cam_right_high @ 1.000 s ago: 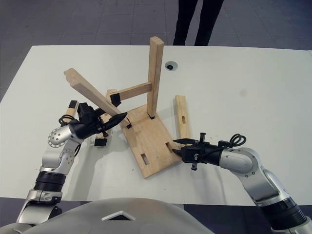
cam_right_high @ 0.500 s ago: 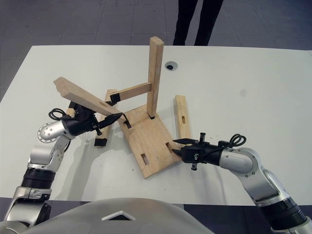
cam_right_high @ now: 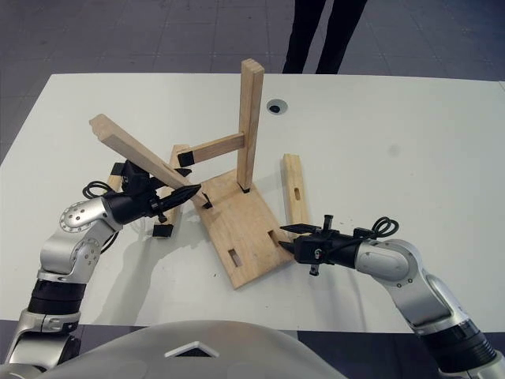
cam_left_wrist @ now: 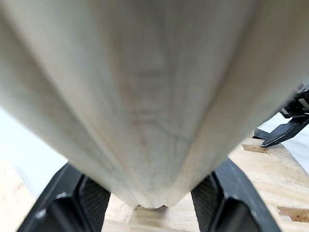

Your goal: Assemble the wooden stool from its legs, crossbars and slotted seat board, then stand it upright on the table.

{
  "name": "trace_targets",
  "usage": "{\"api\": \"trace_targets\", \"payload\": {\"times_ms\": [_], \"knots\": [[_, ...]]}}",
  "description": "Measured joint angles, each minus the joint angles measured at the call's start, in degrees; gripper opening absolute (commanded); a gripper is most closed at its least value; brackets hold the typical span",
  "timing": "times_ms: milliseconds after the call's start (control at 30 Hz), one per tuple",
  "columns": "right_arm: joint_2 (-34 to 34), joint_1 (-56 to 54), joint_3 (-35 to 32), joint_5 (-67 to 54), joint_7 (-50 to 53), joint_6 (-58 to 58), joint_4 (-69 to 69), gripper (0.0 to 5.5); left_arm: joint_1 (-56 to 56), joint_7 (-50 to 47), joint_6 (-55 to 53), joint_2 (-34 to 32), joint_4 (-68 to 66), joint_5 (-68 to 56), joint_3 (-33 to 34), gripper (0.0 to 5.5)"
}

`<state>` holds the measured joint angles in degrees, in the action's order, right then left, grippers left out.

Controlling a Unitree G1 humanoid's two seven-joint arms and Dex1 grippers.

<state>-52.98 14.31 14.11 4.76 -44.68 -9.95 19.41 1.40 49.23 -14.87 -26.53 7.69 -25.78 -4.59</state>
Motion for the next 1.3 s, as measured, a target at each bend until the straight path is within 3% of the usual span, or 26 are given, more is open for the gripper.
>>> {"api": "trace_targets", "payload": {"times_ms": [433, 767, 1300], "knots": [[0.0, 0.1, 0.0, 0.0, 0.6, 0.0, -0.2, 1.57, 2.2, -1.1, 0.0, -1.1, 1.0, 5.8, -2.7, 2.05], [0.0, 0.3, 0.0, 0.0, 1.0, 0.0, -0.3, 1.57, 4.7, -2.3, -5.9, -1.5, 2.0, 5.9, -4.2, 2.05], [0.0, 0.5, 0.0, -0.1, 1.8, 0.0, -0.5, 1.57, 5.7, -2.6, -4.6, -1.5, -0.1, 5.6, -5.5, 2.05]]}}
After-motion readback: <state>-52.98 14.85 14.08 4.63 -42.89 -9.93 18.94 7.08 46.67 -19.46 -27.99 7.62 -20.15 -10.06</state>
